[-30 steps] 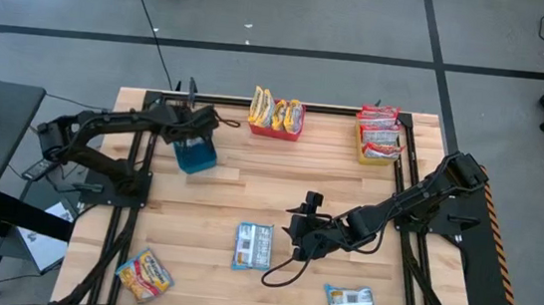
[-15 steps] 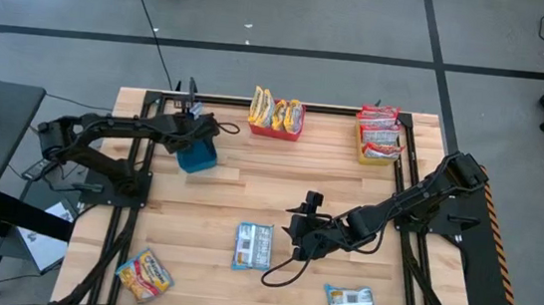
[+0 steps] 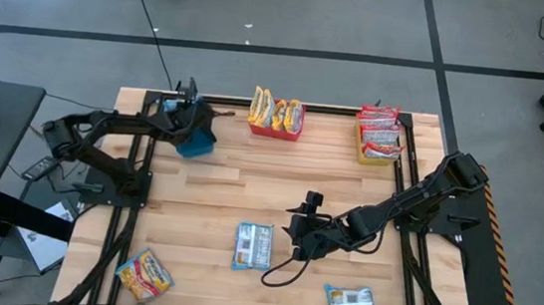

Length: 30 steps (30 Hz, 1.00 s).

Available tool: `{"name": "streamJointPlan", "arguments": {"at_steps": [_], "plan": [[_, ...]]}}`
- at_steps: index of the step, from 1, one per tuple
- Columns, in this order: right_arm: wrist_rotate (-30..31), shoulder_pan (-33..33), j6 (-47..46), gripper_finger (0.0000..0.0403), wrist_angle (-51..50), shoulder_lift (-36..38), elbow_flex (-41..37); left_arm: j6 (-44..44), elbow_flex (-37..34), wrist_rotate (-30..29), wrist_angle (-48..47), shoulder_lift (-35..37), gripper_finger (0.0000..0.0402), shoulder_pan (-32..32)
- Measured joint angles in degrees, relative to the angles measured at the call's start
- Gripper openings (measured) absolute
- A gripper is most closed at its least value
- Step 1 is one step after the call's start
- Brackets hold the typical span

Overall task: Sort Maruchan noodles
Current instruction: Put the blue noodle pack into the blue bin

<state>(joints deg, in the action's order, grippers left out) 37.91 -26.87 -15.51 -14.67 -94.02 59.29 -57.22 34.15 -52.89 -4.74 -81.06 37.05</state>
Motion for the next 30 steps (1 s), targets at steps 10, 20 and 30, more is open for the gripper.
{"name": "streamJointPlan", "arguments": {"at_steps": [10, 20, 30], "plan": [[0.00, 0.00, -1.51, 0.0231, -0.02, 0.00, 0.00, -6.94, 0.00, -5.70, 20.65, -10.04, 0.0012, 4.18], [-0.02, -0.11, -2.59, 0.0231, -0.03, 0.00, 0.00, -7.56, 0.04, -5.95, 20.49, -11.09, 0.0099, 3.53], [-0.39, -0.11, 0.06, 0.0231, -0.03, 0.00, 0.00, -10.15, 0.82, -7.73, 19.69, -2.58, 0.0194, 2.08]]}}
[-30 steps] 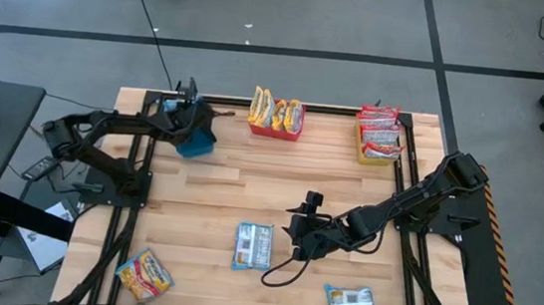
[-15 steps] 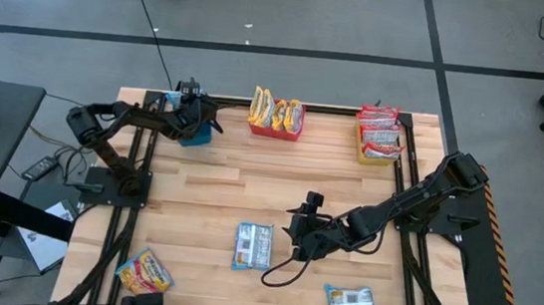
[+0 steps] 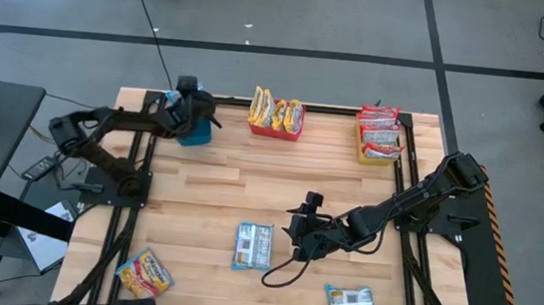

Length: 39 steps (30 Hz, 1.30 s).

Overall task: Sort Maruchan noodles
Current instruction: Put the blue noodle pack into the blue bin, then put the top blue noodle pack into the blue bin

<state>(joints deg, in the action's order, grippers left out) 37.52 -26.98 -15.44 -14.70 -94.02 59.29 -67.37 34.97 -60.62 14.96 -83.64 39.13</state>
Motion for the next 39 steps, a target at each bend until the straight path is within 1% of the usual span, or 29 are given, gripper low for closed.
{"name": "streamJointPlan", "arguments": {"at_steps": [3, 5, 7, 9, 13, 16, 18, 20, 23, 25, 26, 27, 29, 34, 37, 39], "plan": [[-0.09, 0.00, 1.30, 0.0231, 0.01, 0.00, 0.00, -1.58, 0.01, -3.15, -1.82, 3.90, 0.0206, -2.42], [-0.09, 0.00, 2.55, 0.0231, 0.02, 0.00, 0.00, -1.21, 0.00, -5.07, -4.77, 6.77, 0.0208, -4.92], [-0.07, 0.00, 3.97, 0.0231, 0.32, 0.00, 0.00, 1.27, 0.01, -6.83, -8.56, 9.53, 0.0207, -8.24], [0.28, 0.00, 5.36, 0.0231, 1.40, 0.00, 0.02, 6.42, 0.01, -7.75, -13.74, 12.33, 0.0207, -12.48], [0.37, -0.02, 7.52, 0.0231, 1.79, 0.01, 2.38, 23.74, 0.01, -6.77, -27.24, 16.40, 0.0207, -23.83], [0.39, -0.45, 11.01, 0.0231, 0.88, 0.00, 4.83, 39.31, 0.01, -3.28, -36.14, 17.96, 0.0207, -33.40], [0.35, -0.78, 13.95, 0.0231, 0.94, -0.39, 6.38, 51.63, 0.01, 2.04, -40.16, 18.67, 0.0207, -39.40], [-0.53, -1.04, 15.99, 0.0231, 0.66, -0.84, 7.25, 64.50, 0.25, 10.43, -41.51, 19.02, 0.0208, -44.30], [-2.30, -1.06, 16.62, 0.0231, -1.61, -3.16, 9.15, 81.99, 0.62, 24.51, -40.29, 18.93, 0.0214, -50.18], [-3.98, -1.05, 16.59, 0.0231, -3.96, -5.78, 11.00, 92.26, 0.25, 33.47, -36.16, 18.43, 0.0217, -53.46], [-4.72, -1.07, 16.53, 0.0231, -5.13, -7.26, 12.02, 97.19, -0.19, 37.25, -34.25, 18.07, 0.0218, -55.01], [-5.35, -1.19, 16.55, 0.0231, -6.99, -8.84, 13.12, 101.62, -0.73, 39.63, -32.34, 17.51, 0.0219, -56.70], [-6.23, -1.39, 16.28, 0.0231, -11.18, -12.23, 15.79, 109.61, -1.47, 42.22, -29.26, 16.46, 0.0219, -59.87], [-7.61, -1.53, 13.52, 0.0231, -21.86, -17.61, 22.81, 123.93, -3.56, 43.66, -22.13, 12.66, 0.0220, -65.61], [-7.67, -1.89, 13.53, 0.0231, -24.24, -19.49, 23.95, 129.28, -6.75, 48.30, -10.17, 9.78, 0.0220, -67.25], [-7.73, -2.01, 14.68, 0.0231, -24.04, -20.76, 23.98, 130.61, -9.53, 48.89, -1.71, 6.68, 0.0220, -68.11]]}}
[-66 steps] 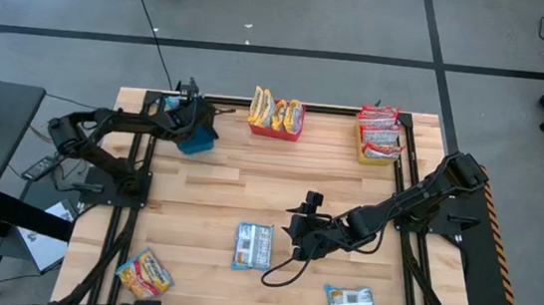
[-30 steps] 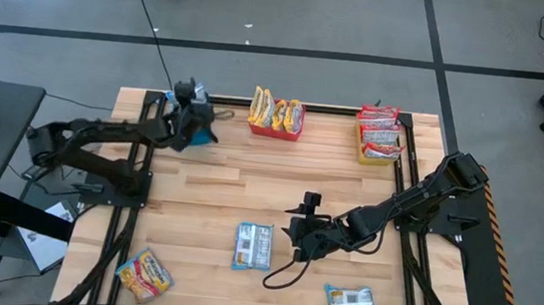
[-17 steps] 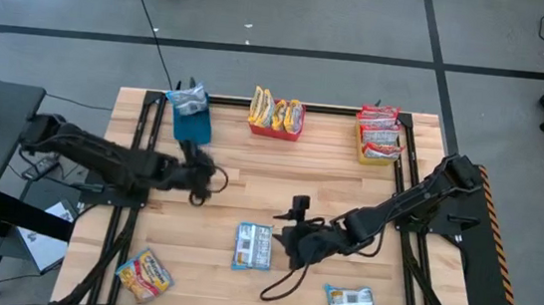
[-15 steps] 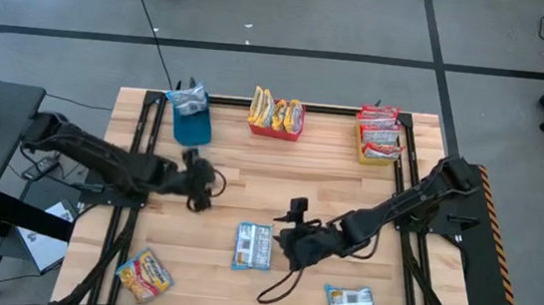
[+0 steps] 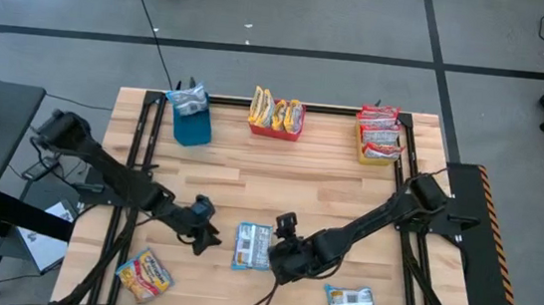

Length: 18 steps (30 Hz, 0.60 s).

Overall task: Sort Maruchan noodles
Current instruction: Put the top blue noodle pack into the blue bin

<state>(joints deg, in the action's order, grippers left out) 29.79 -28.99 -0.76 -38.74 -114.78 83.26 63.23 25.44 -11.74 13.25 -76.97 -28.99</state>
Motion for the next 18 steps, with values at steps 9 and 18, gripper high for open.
{"name": "streamJointPlan", "arguments": {"at_steps": [9, 18], "plan": [[0.63, 1.16, 0.99, 0.0231, 1.30, -7.05, -0.07, -27.26, 0.08, -1.55, 7.81, -5.46, 0.0220, 0.98], [6.07, 9.11, 13.69, 0.0231, 11.73, -8.00, -0.09, -47.77, 13.97, 3.02, -20.20, -3.87, 0.0220, 2.18]]}}
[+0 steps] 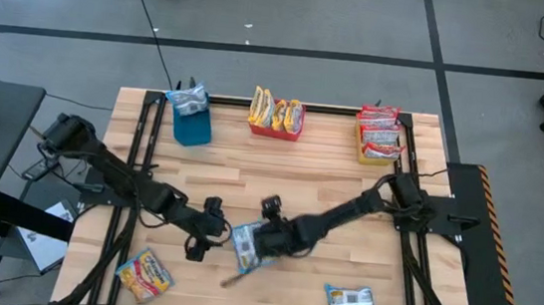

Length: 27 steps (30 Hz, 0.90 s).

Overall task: Sort Maruchan noodles
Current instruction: Put the top blue noodle pack into the blue bin

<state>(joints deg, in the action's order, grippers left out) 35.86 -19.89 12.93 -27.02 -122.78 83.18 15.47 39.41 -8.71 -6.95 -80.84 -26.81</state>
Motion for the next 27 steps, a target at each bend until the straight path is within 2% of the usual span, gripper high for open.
{"name": "streamJointPlan", "arguments": {"at_steps": [2, 4, 7, 11, 15, 17, 20, 23, 27], "plan": [[-3.32, 1.97, 4.99, 0.0231, 6.16, 0.00, 0.00, -0.45, 3.52, -0.02, -9.27, -0.02, 0.0220, -0.08], [-9.31, 3.80, 8.15, 0.0231, 11.70, -0.02, 0.00, 0.43, 6.19, -0.04, -17.41, 0.00, 0.0220, -0.84], [-17.78, 6.20, 9.45, 0.0231, 20.11, -0.04, -0.02, 2.16, 8.25, 0.02, -24.46, 0.00, 0.0220, -2.59], [-25.46, 8.05, 10.15, 0.0231, 26.91, -0.02, -0.02, 4.33, 8.07, 0.03, -26.05, 0.00, 0.0220, -5.36], [-32.63, 8.22, 6.55, 0.0231, 29.04, -0.02, -0.02, 5.77, 7.83, -0.48, -22.05, 0.00, 0.0220, -6.73], [-32.14, 7.36, 4.00, 0.0231, 28.14, 0.36, -0.02, 6.24, 7.83, -1.73, -18.24, 0.00, 0.0220, -6.26], [-27.13, 4.41, 1.80, 0.0231, 22.53, 2.96, -0.02, 6.14, 7.84, -3.05, -13.66, -0.01, 0.0220, -4.05], [-19.99, -0.11, -4.31, 0.0231, 11.70, 7.41, -0.02, 4.99, 7.86, 0.81, -12.36, -0.38, 0.0220, 0.28], [-12.37, -7.24, -18.55, 0.0231, -3.31, 14.17, -0.02, 0.53, 7.83, 7.04, -9.71, -1.66, 0.0220, 7.24]]}}
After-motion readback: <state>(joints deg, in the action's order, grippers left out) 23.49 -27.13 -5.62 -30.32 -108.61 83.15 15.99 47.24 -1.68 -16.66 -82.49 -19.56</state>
